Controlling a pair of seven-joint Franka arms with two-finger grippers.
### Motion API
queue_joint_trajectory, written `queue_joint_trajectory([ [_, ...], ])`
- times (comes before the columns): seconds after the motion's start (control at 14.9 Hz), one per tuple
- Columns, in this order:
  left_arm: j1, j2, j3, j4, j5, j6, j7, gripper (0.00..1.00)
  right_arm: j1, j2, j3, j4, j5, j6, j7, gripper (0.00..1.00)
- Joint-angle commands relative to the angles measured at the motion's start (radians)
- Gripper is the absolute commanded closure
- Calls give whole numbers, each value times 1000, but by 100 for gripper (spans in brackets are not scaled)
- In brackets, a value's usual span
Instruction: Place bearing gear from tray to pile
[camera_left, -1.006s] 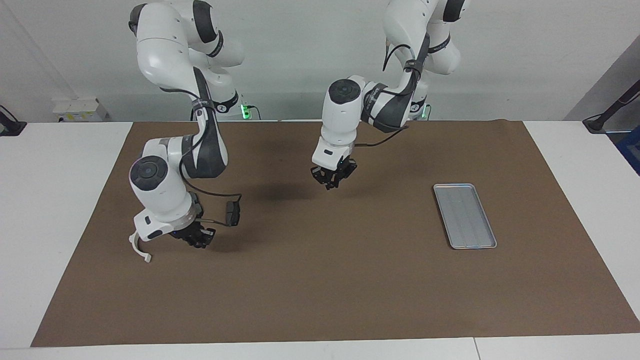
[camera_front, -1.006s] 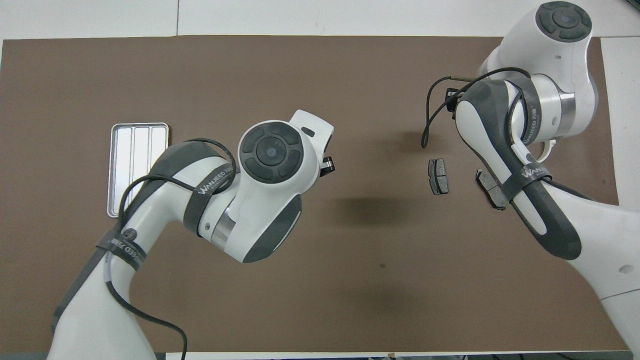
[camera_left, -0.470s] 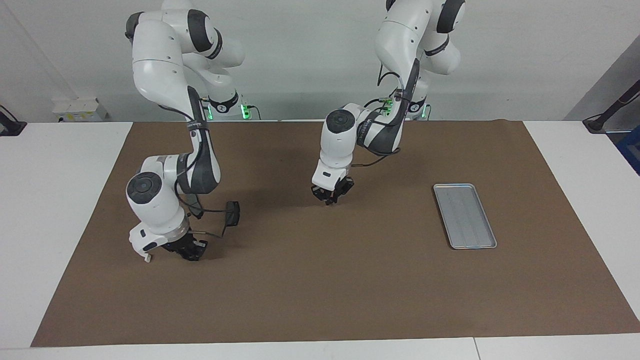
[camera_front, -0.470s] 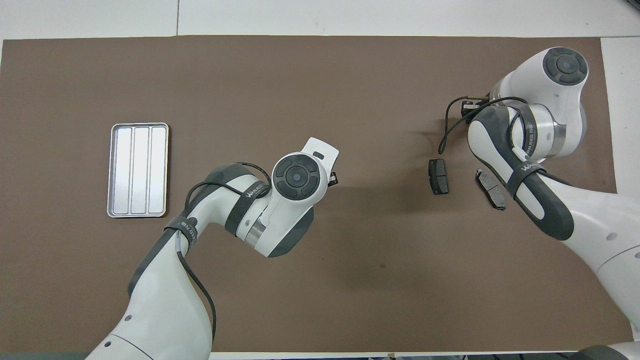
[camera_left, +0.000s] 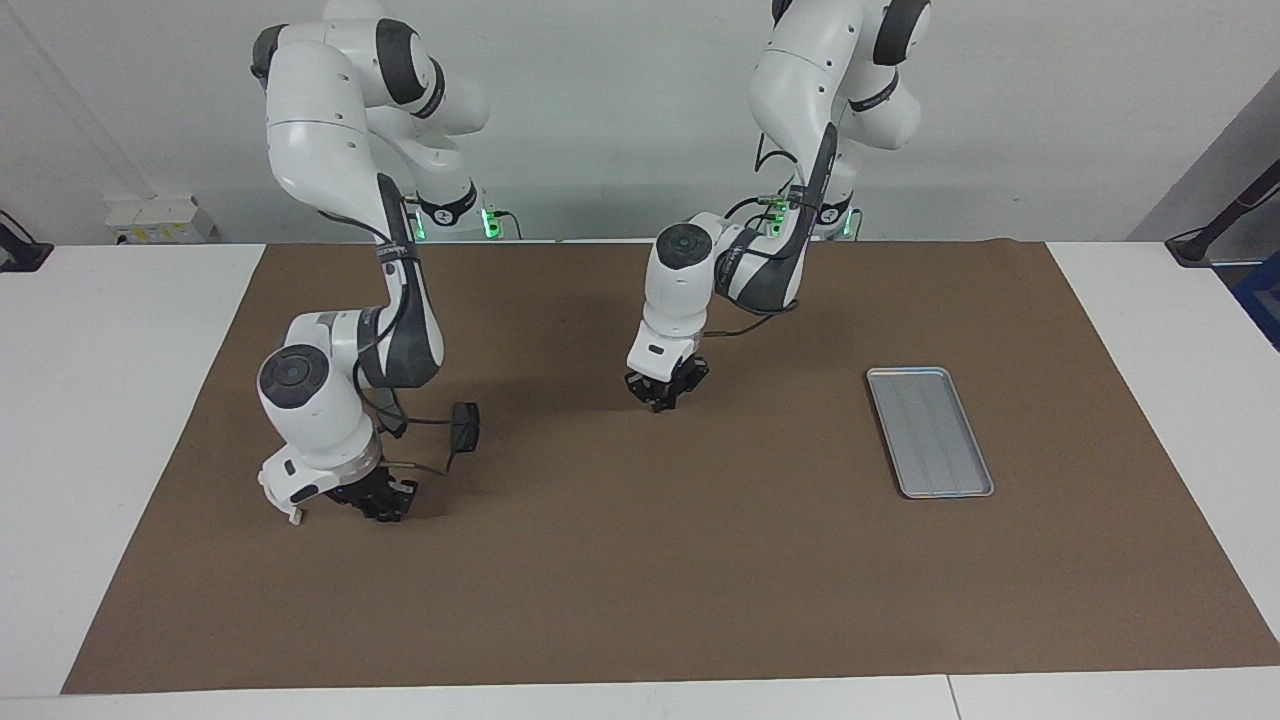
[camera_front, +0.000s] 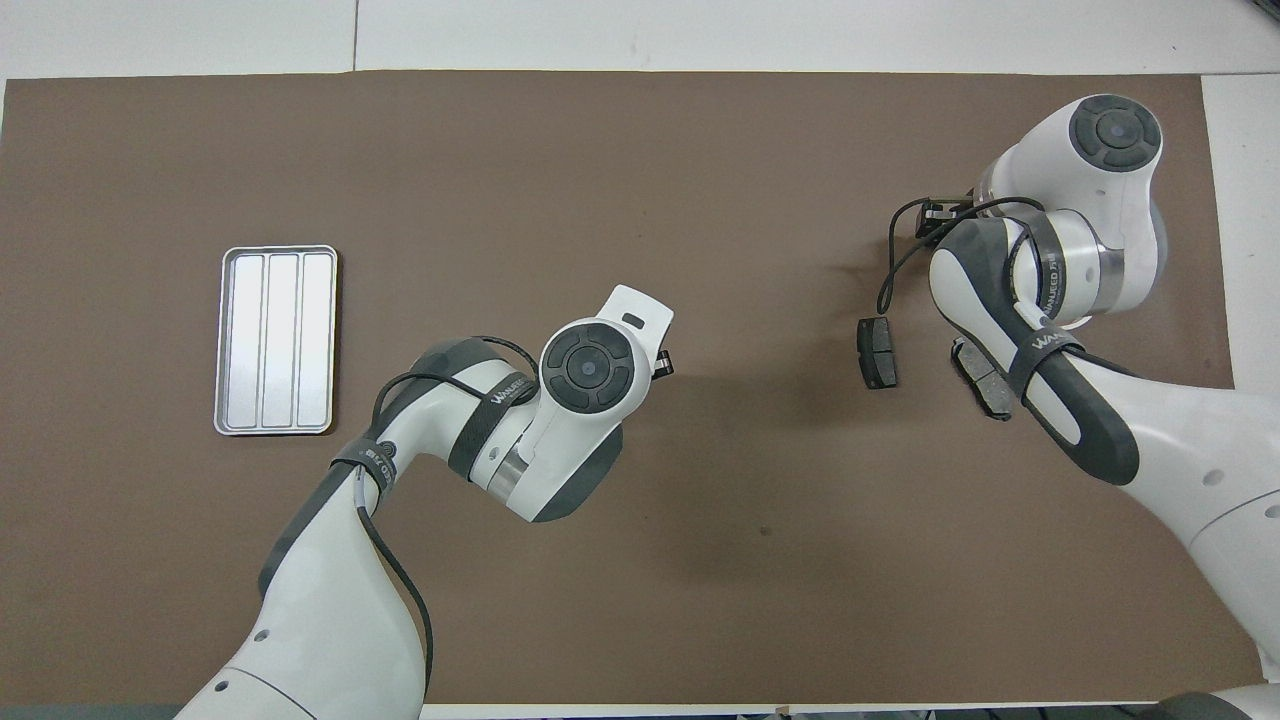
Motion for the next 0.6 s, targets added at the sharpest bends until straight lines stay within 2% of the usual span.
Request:
queue_joint_trajectory([
  [0.0, 9, -37, 15, 28, 19, -68, -6, 0, -5, -56, 14, -15, -19, -38, -49, 0],
  [0.13, 45, -81, 17, 97, 19, -176, 4, 0, -5, -89, 16, -15, -17, -43, -57, 0],
  [0.34, 140, -215, 23, 110, 21, -251, 52, 0, 9, -140, 21, -20, -6, -52, -57, 0],
  [0.54, 339, -338, 46, 192, 58, -384, 315, 0, 25, -192, 68, -11, 70, -176, -3, 0],
])
